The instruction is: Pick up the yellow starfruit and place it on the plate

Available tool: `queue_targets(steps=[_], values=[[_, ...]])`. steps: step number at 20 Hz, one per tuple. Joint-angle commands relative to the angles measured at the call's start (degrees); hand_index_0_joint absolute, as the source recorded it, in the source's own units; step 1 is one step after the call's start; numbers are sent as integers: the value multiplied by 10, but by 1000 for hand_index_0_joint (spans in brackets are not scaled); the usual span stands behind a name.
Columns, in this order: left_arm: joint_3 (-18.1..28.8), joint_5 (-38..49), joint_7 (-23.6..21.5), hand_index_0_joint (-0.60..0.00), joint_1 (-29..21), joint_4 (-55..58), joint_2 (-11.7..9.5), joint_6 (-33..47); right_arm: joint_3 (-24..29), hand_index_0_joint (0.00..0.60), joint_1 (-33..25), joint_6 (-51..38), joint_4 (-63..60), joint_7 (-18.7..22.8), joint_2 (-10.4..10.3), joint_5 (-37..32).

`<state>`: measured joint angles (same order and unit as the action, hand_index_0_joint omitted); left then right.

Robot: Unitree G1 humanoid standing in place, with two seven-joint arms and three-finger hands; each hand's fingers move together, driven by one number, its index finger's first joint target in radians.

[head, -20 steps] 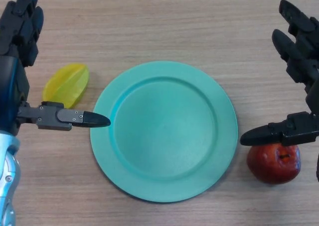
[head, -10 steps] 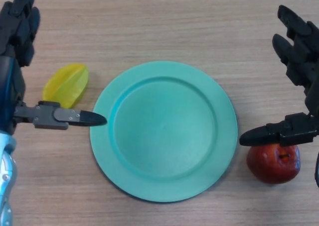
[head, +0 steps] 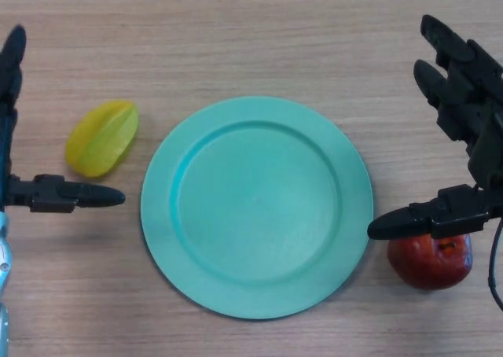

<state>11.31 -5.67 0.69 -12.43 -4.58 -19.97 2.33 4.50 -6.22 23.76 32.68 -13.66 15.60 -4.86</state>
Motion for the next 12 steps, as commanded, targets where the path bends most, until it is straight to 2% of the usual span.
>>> queue_targets(steps=[1, 8, 11, 12], values=[[16, 22, -24, 0, -47, -31, -43, 107, 27, 0, -12, -84, 34, 5, 10, 1], [-17, 26, -32, 0, -120, -201, -42, 191, 22, 0, -7, -65, 56, 5, 7, -8], [-24, -17, -85, 0, -151, -275, -45, 279, 29, 0, -8, -64, 62, 8, 7, -17], [-27, -19, -90, 0, -157, -289, -46, 290, 29, 0, -6, -67, 62, 8, 8, -15]])
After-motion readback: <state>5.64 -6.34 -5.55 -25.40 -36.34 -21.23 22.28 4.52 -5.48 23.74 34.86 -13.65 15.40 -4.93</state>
